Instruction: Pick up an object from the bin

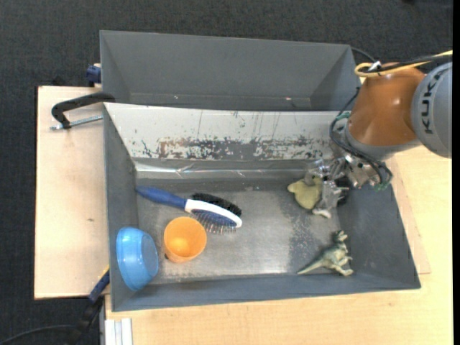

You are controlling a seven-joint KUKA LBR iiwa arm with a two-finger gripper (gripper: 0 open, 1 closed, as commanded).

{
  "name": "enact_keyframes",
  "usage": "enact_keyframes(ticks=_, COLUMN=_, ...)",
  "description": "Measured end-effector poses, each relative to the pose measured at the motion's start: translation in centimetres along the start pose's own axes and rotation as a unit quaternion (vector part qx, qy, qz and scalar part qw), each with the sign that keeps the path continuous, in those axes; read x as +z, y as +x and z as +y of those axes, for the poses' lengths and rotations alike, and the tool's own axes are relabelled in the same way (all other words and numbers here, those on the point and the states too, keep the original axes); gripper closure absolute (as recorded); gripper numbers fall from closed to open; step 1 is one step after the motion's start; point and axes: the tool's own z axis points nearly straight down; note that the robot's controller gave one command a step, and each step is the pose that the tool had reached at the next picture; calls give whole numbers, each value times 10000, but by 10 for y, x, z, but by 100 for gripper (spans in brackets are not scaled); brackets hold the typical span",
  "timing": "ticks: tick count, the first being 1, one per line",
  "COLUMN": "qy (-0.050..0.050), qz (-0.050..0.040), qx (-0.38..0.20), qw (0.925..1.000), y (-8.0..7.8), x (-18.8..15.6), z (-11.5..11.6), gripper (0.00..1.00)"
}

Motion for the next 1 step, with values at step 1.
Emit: enact_keyframes(ticks=1, qy=-3, qz=-4, qx=-69, qw=10000, y=7, x=-132, z=6, gripper=100)
